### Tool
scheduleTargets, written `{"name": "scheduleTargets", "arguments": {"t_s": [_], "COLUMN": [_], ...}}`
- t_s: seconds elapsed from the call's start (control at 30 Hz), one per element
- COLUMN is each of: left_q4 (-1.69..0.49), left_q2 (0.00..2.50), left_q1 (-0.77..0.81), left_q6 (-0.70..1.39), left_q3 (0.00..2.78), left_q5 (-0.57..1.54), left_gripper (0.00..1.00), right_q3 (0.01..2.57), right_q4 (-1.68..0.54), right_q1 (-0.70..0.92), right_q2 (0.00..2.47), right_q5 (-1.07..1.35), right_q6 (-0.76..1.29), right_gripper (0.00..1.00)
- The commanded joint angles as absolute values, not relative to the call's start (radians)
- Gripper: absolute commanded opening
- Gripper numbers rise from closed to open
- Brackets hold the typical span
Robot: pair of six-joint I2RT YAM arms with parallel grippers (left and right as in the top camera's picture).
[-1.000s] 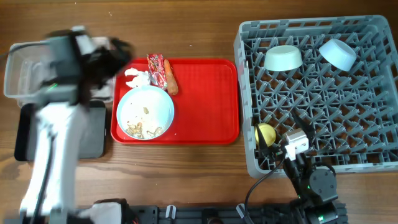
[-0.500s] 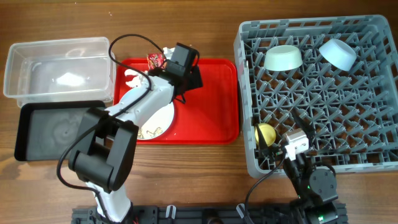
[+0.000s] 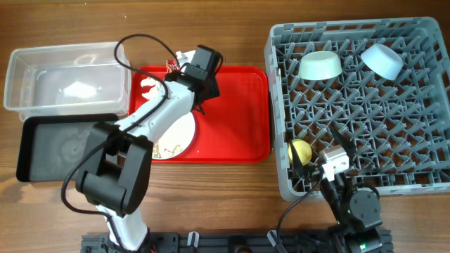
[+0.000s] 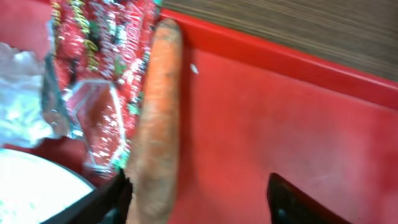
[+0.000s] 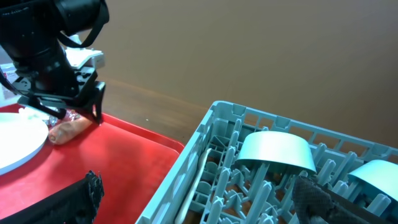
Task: Sort waste into correct bins and load items into the dishwasher rack
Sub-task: 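Grasp the carrot on the red tray with the left gripper, then drop the carrot onto the black tray with the left gripper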
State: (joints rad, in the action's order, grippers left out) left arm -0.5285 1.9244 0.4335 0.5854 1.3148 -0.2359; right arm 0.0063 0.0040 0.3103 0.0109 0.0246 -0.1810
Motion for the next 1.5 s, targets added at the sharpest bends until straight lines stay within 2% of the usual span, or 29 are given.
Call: {"name": "scheduleTargets", "arguments": {"t_s": [0.0, 0.07, 0.2, 0.27, 0.57, 0.63, 0.77, 0.9, 1.03, 1.13, 1.2, 1.23, 1.27, 1.33, 1.37, 1.47], "left_q4": [-0.525, -0.513, -0.472, -0.474, -0.612, -0.693, -1.059, -1.438, -1.444, -1.27, -1.162, -1.123, -1.086, -1.067, -1.086, -1.139], "left_q2": [2.0, 2.032, 2.037, 2.025, 1.777, 1.728, 1.637, 1.584, 1.582, 1.584, 1.586, 1.586, 1.587, 1.584, 1.583, 1.574], "left_q1": [0.395, 0.387, 0.385, 0.385, 0.376, 0.368, 0.286, 0.071, -0.125, -0.251, -0.295, -0.304, -0.306, -0.305, -0.302, -0.275], "left_q6": [0.592, 0.591, 0.581, 0.581, 0.582, 0.596, 0.895, 1.168, 1.168, 1.154, 1.135, 1.083, 1.003, 0.899, 0.893, 0.892], "left_q3": [1.32, 1.32, 1.324, 1.344, 1.42, 1.42, 1.42, 1.414, 1.325, 1.188, 1.144, 1.14, 1.14, 1.147, 1.158, 1.197], "left_q5": [-0.255, -0.254, -0.194, -0.157, -0.142, -0.15, -0.324, -0.447, -0.446, -0.439, -0.393, -0.375, -0.352, -0.297, -0.273, -0.184], "left_gripper": [0.61, 0.57, 0.36, 0.29, 0.23, 0.04, 0.04, 0.04, 0.04, 0.05, 0.11, 0.19, 0.36, 0.89, 1.0, 1.0], "right_q3": [0.005, 0.005, 0.005, 0.005, 0.005, 0.005, 0.005, 0.005, 0.005, 0.005, 0.005, 0.005, 0.005, 0.005, 0.005, 0.005], "right_q4": [0.007, 0.007, 0.007, 0.007, 0.007, 0.007, 0.007, 0.007, 0.007, 0.007, 0.007, 0.007, 0.007, 0.007, 0.007, 0.007], "right_q1": [0.305, 0.305, 0.305, 0.305, 0.305, 0.305, 0.305, 0.305, 0.305, 0.305, 0.305, 0.305, 0.305, 0.305, 0.305, 0.305], "right_q2": [0.004, 0.004, 0.004, 0.004, 0.004, 0.004, 0.004, 0.004, 0.004, 0.004, 0.004, 0.004, 0.004, 0.004, 0.004, 0.004], "right_q5": [0.016, 0.016, 0.016, 0.016, 0.016, 0.016, 0.016, 0.016, 0.016, 0.017, 0.017, 0.016, 0.017, 0.016, 0.016, 0.016], "right_q6": [-0.184, -0.184, -0.184, -0.184, -0.184, -0.184, -0.184, -0.184, -0.184, -0.184, -0.184, -0.184, -0.184, -0.184, -0.184, -0.184], "right_gripper": [1.0, 1.0, 1.0, 1.0, 1.0, 1.0, 1.0, 1.0, 1.0, 1.0, 1.0, 1.0, 1.0, 1.0, 1.0, 1.0]}}
